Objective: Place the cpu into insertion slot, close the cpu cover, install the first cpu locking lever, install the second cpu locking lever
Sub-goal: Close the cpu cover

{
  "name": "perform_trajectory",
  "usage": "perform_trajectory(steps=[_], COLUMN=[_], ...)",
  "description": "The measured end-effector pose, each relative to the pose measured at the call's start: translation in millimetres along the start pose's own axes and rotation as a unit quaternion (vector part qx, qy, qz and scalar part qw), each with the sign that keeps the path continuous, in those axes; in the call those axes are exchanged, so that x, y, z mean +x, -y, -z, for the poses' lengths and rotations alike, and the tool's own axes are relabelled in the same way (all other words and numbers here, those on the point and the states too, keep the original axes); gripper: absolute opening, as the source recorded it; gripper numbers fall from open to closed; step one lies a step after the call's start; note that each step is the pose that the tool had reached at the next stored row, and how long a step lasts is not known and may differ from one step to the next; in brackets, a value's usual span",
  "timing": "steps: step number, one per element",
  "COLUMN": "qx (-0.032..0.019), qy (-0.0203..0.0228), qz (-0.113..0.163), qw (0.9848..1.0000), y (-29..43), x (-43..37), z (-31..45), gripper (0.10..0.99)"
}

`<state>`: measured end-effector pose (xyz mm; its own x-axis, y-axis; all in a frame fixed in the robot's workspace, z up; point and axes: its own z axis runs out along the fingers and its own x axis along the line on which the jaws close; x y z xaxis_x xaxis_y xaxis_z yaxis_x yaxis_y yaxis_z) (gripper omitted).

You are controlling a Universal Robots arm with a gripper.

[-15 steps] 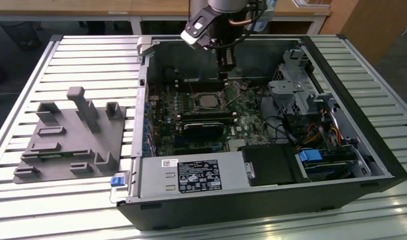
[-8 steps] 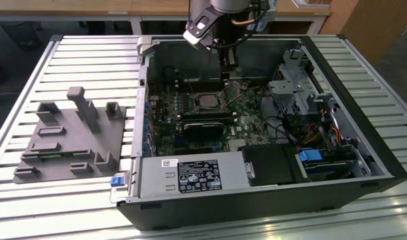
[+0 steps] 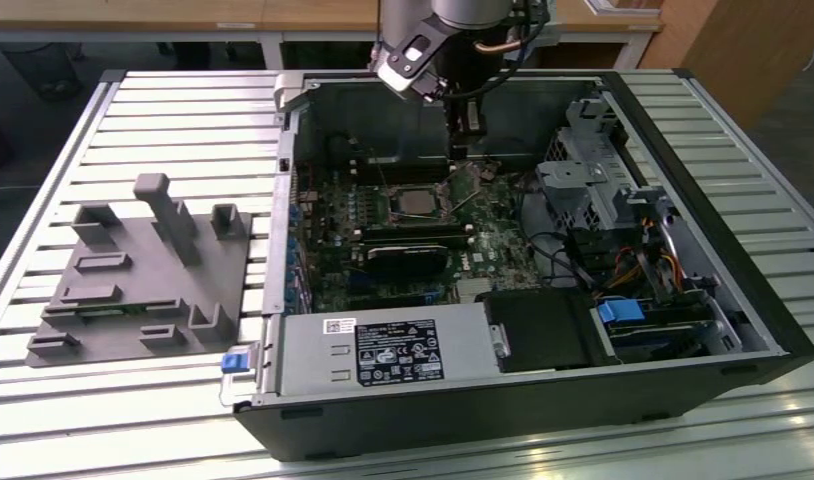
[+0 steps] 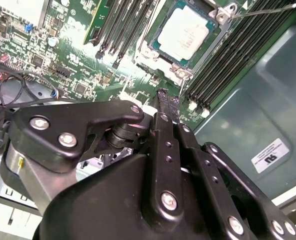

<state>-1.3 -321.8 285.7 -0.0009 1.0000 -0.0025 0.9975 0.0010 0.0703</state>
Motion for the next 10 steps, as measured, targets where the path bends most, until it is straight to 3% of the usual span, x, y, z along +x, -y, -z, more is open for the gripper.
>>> perform_trajectory(steps=[10], qx=[0.0001], qy=[0.0], qz=[0.0], qw=[1.0], y=[-5.1], x=[-1.1], z=[-6.3], gripper=[0.122])
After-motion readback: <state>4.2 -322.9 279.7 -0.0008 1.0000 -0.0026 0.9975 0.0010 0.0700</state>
